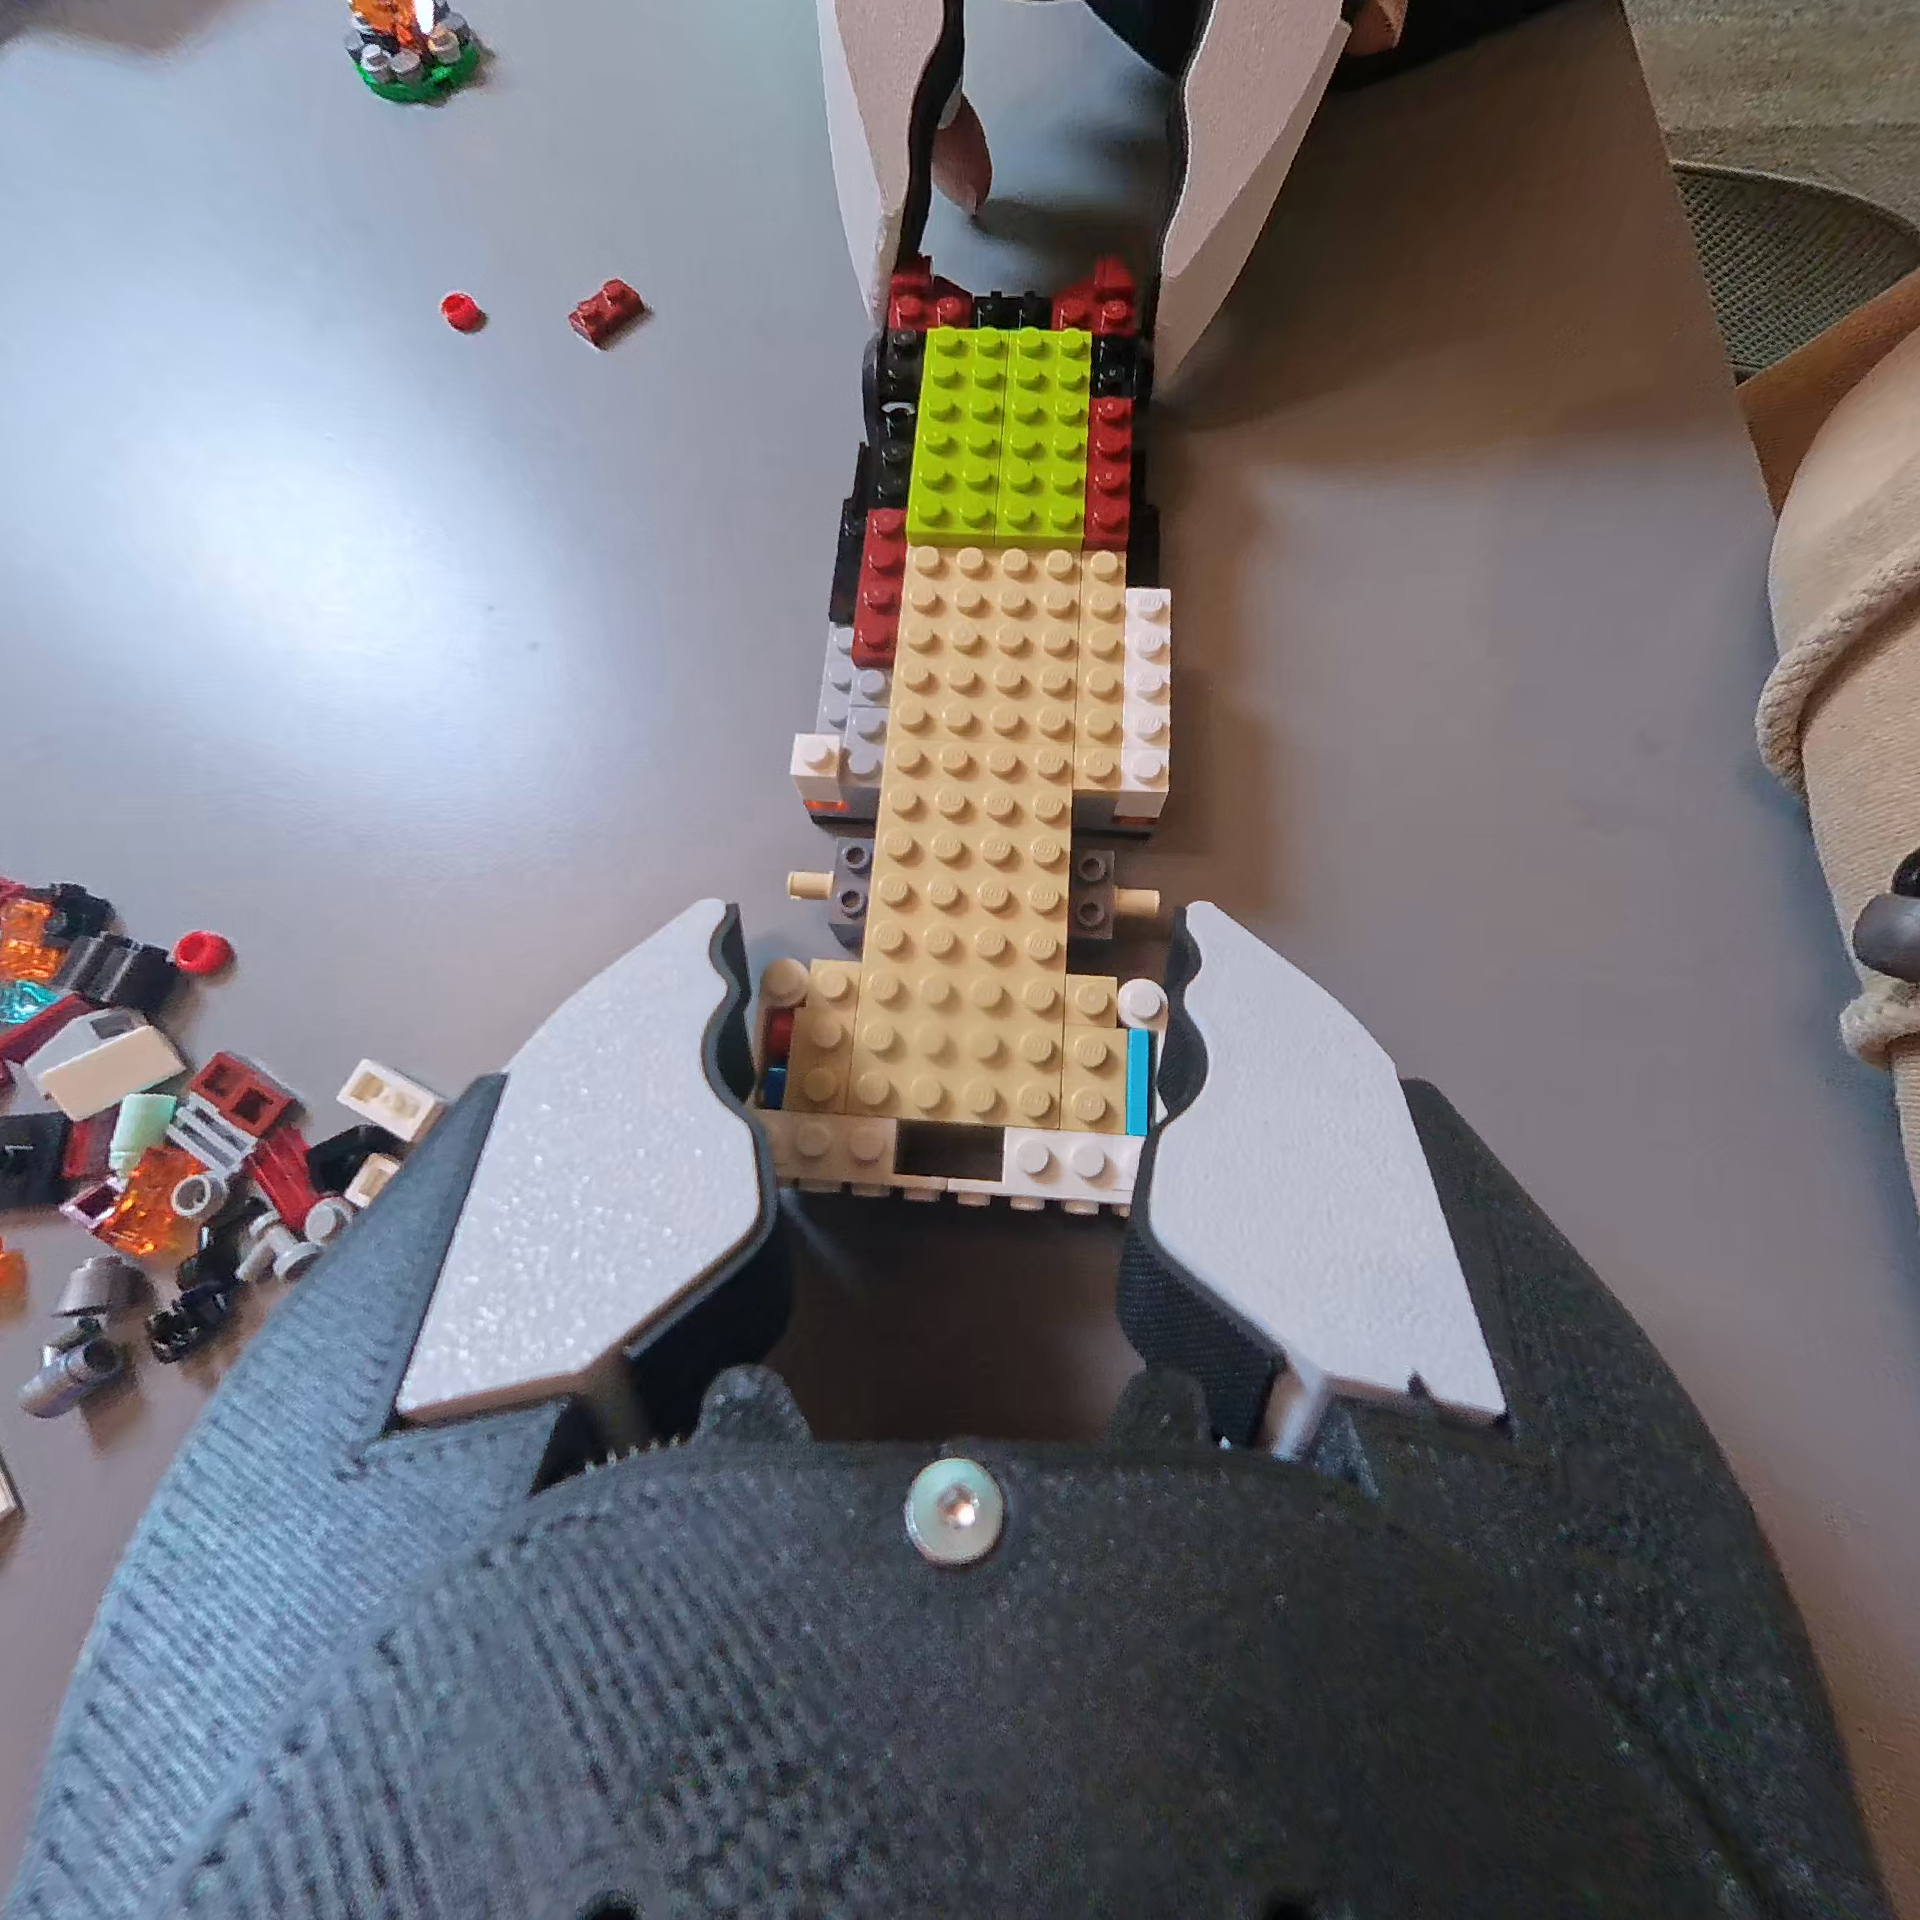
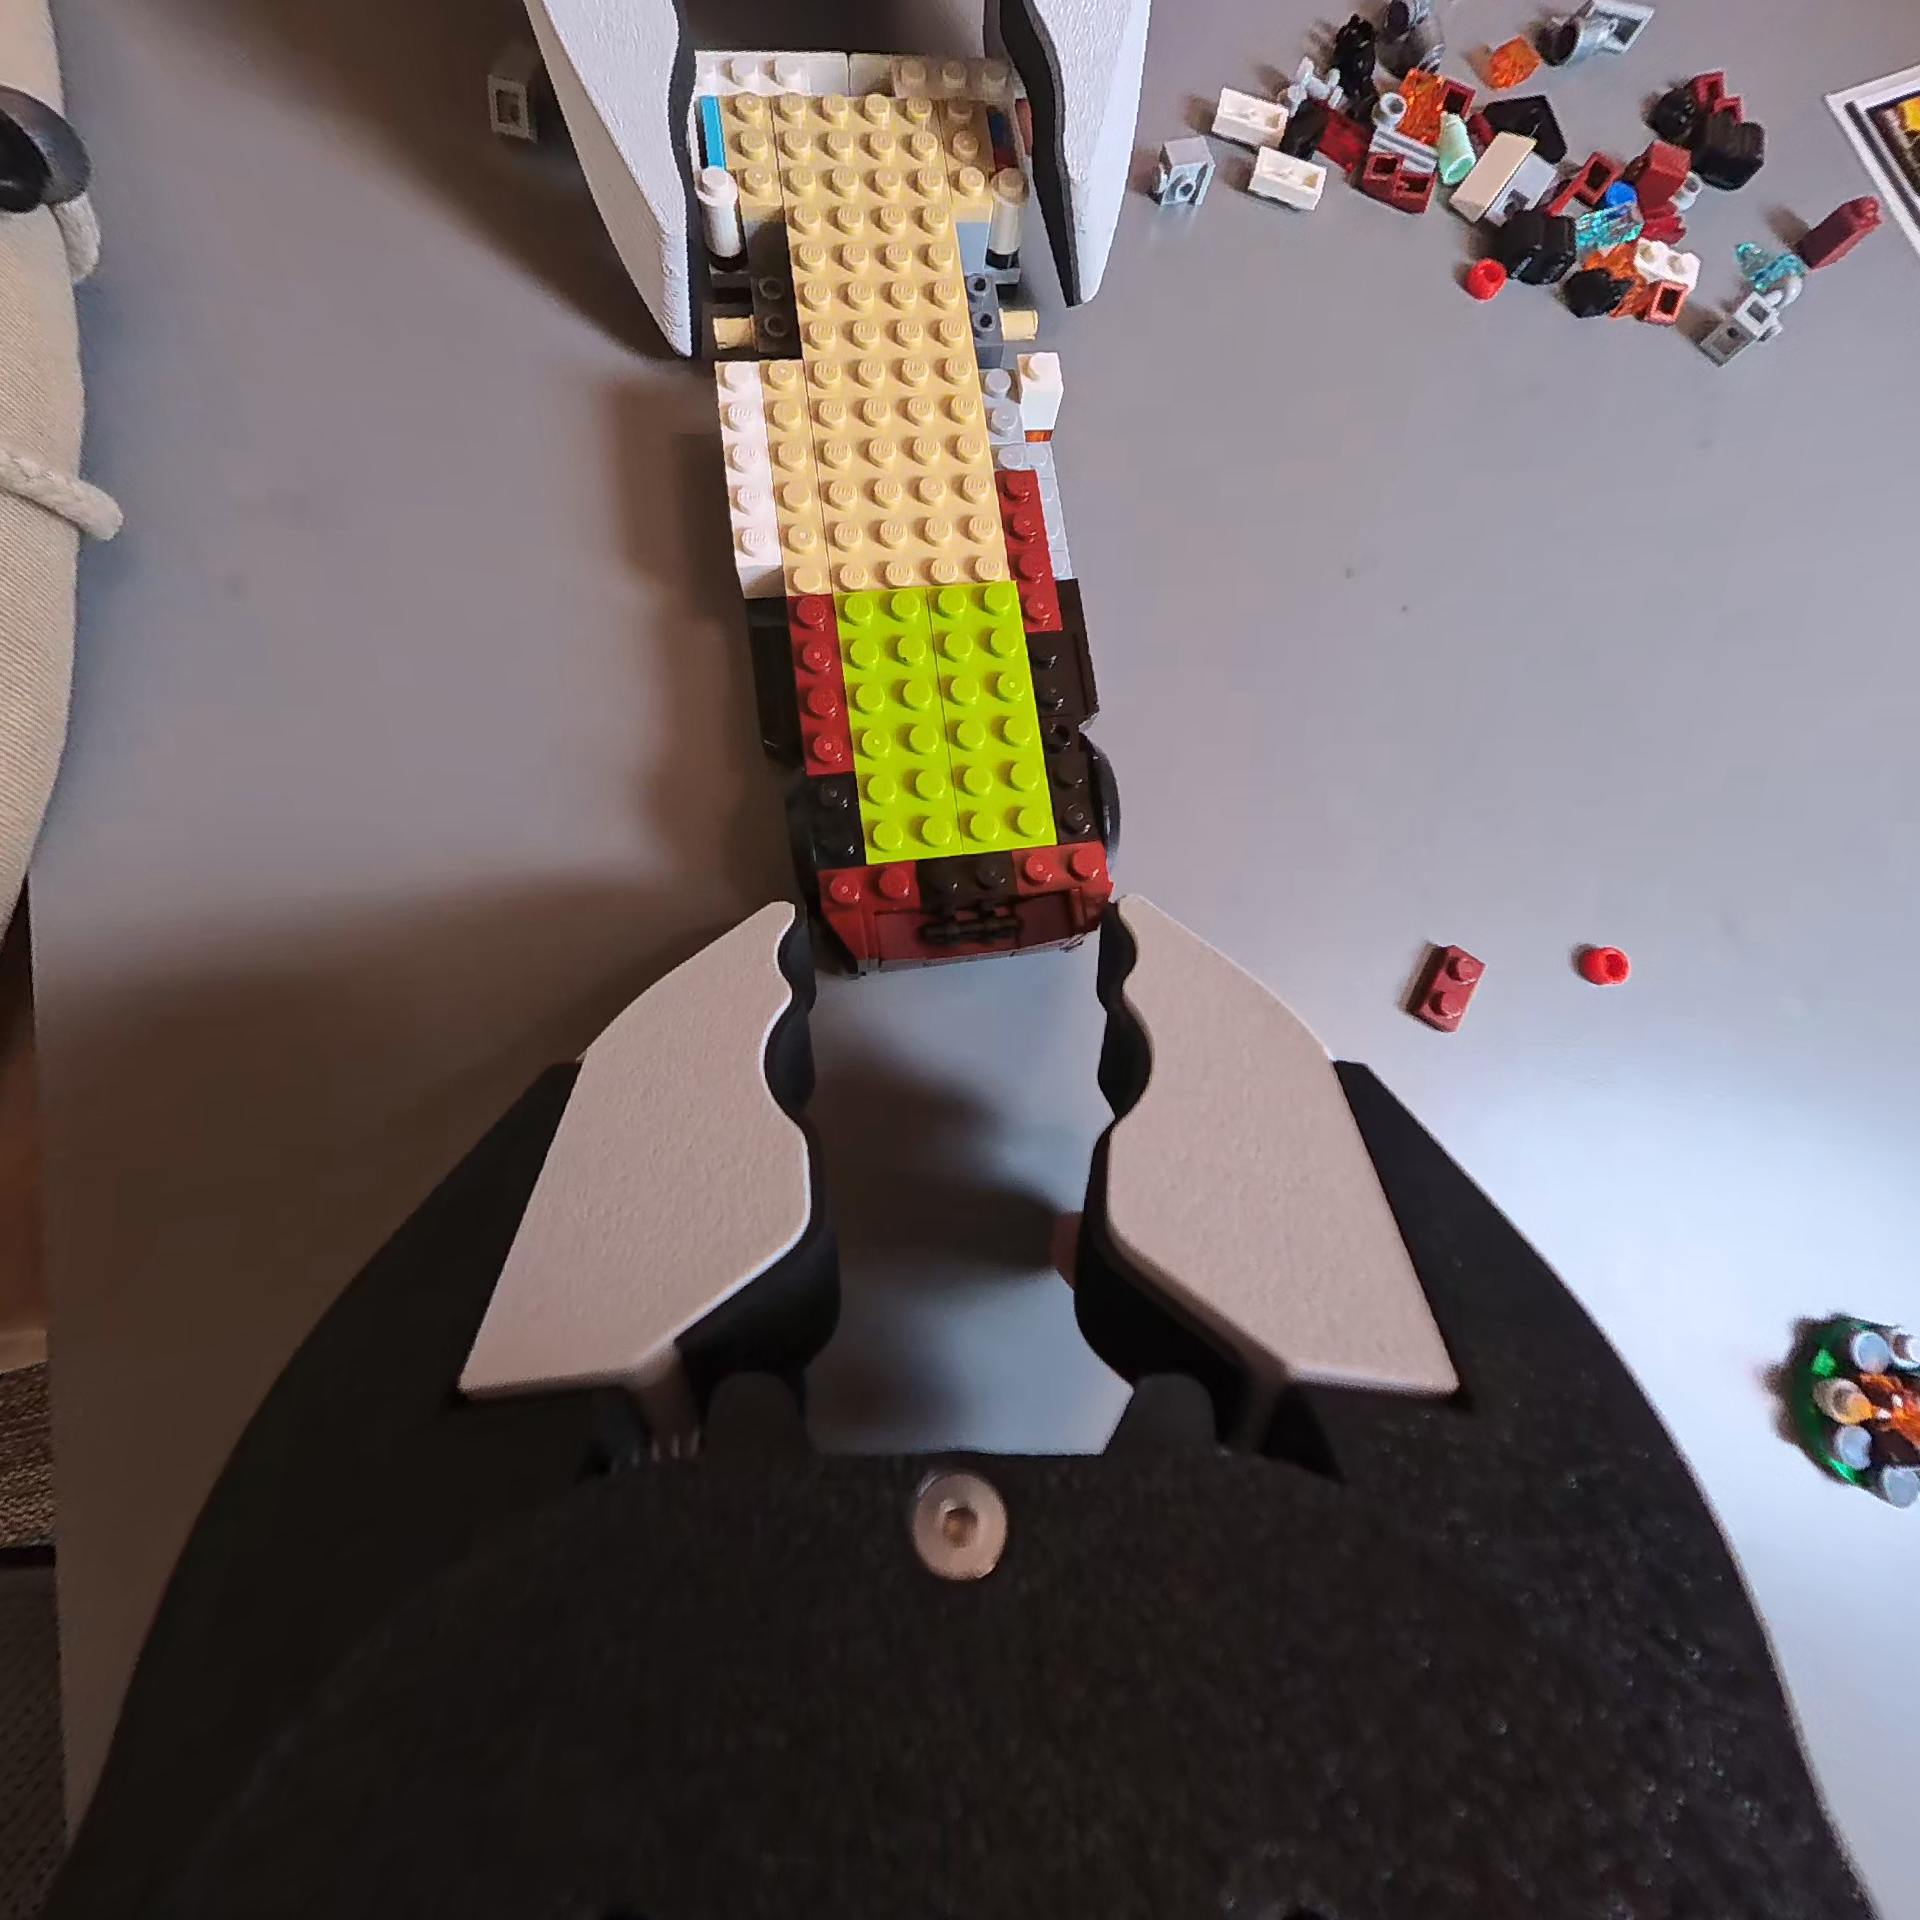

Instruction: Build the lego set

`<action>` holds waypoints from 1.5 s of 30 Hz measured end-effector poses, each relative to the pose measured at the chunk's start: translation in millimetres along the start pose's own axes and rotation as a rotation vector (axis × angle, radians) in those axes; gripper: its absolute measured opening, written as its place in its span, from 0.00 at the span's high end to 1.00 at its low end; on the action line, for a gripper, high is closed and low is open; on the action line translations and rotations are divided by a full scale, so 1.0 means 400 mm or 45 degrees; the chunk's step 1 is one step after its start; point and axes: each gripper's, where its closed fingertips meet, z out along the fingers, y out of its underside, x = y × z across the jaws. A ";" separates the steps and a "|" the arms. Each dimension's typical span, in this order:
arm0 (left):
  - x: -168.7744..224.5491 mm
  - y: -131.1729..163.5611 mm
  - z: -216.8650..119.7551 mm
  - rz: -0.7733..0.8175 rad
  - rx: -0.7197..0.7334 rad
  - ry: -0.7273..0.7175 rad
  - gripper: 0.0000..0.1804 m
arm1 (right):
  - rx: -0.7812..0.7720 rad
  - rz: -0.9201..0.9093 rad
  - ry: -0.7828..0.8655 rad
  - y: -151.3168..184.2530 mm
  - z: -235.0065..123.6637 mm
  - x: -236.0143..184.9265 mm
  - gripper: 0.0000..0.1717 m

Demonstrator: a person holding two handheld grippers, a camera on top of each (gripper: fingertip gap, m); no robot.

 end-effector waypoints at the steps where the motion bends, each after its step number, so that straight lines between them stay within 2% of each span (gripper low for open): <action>1: 0.000 0.000 0.000 0.001 0.003 0.000 0.57 | 0.001 -0.002 -0.001 -0.001 0.000 0.000 0.69; 17: -0.036 -0.001 -0.010 0.028 0.039 -0.076 0.58 | 0.034 -0.032 -0.045 -0.008 0.011 0.031 0.69; 29: -0.034 -0.014 -0.018 -0.031 0.107 -0.018 0.56 | 0.043 -0.034 -0.034 -0.005 0.009 0.038 0.69; 34: -0.036 -0.007 -0.016 -0.021 0.083 -0.035 0.58 | 0.032 -0.026 -0.034 -0.004 0.008 0.038 0.69; 45: -0.042 -0.022 -0.032 -0.035 0.111 -0.058 0.58 | 0.036 -0.036 0.004 -0.028 -0.026 0.053 0.69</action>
